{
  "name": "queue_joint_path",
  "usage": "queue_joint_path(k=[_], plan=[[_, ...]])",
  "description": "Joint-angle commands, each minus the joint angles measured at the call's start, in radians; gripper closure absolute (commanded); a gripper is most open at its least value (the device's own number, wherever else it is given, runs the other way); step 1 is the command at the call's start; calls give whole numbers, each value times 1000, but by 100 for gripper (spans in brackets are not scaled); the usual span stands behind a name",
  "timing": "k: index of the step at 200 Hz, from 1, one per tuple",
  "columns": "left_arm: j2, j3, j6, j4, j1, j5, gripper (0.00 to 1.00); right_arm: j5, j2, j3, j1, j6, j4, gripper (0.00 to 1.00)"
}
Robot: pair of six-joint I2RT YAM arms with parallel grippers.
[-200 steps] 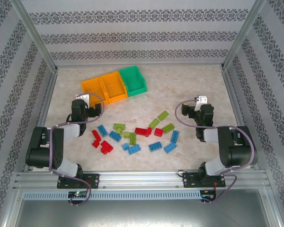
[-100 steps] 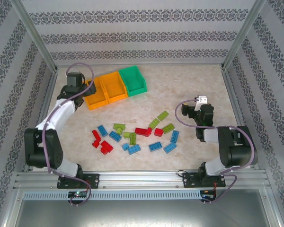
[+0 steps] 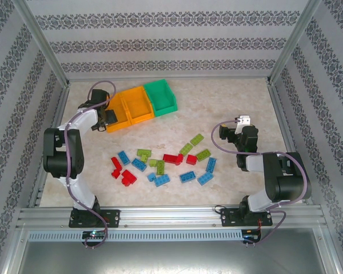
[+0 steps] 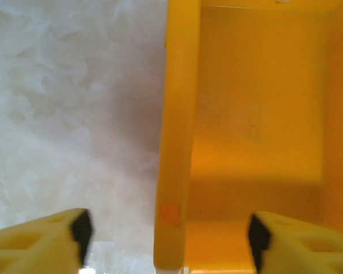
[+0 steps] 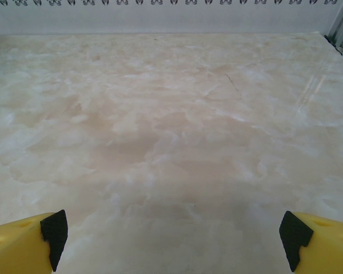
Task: Sort the legos into containers by color
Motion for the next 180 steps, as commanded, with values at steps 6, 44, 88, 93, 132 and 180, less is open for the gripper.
queue_joint_path(k=[6, 44, 88, 93, 132, 180], plan=[[42, 44, 3, -34, 16, 24, 47, 11, -5, 13, 8, -8, 36, 2], [78, 61, 37, -23, 17, 93, 78, 11, -5, 13, 8, -7, 36, 2], [18, -20, 65, 55, 4, 180, 89, 12, -4, 13, 9, -8, 35, 2], [10, -27, 69, 59, -1, 180, 90, 12, -5, 13, 9, -8, 36, 2], [-19, -46, 96, 64, -74, 183, 90, 12, -5, 15, 8, -6, 36, 2], [-2, -9, 59, 55, -181, 185, 90, 30, -14, 29, 8, 0, 3, 2]])
